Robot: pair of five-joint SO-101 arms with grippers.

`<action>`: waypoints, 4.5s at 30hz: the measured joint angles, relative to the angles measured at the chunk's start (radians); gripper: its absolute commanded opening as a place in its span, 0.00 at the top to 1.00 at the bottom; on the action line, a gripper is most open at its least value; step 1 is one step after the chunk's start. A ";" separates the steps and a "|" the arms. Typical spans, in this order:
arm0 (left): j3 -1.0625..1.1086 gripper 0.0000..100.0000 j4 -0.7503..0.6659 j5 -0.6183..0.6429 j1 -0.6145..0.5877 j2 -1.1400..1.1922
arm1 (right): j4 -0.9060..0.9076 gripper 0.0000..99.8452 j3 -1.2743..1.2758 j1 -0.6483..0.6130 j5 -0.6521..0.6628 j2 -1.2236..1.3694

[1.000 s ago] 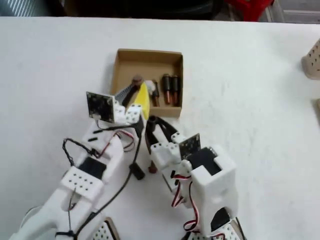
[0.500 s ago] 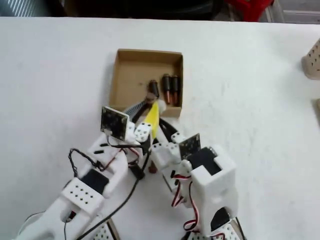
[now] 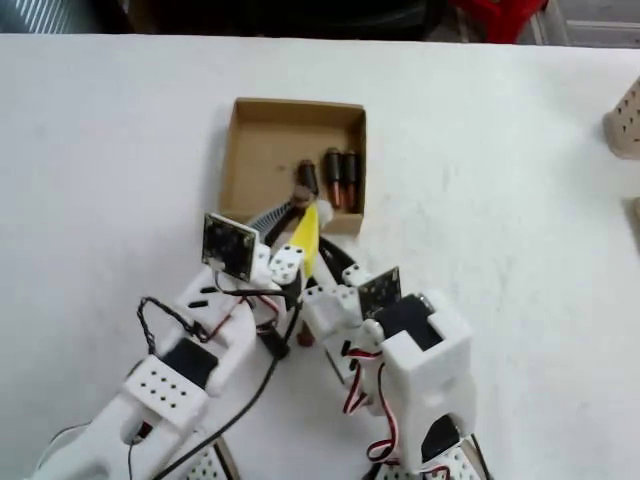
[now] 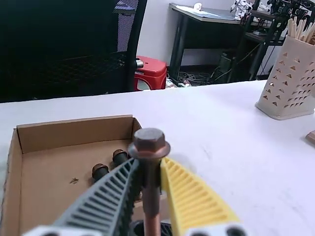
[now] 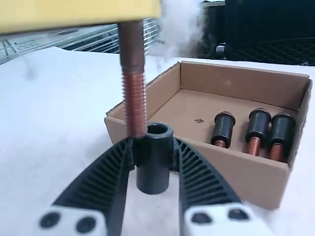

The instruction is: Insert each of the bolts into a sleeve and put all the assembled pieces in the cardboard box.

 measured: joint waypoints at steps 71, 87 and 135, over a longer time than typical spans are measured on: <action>-0.025 0.98 -0.281 -0.129 0.002 0.393 | 0.002 0.98 0.002 0.003 0.000 0.002; 0.061 0.98 -0.187 -0.129 -0.031 0.305 | 0.002 0.98 0.002 -0.003 0.005 0.002; -0.015 0.74 -0.002 -0.017 -0.133 0.276 | 0.002 0.98 0.003 -0.002 0.003 0.003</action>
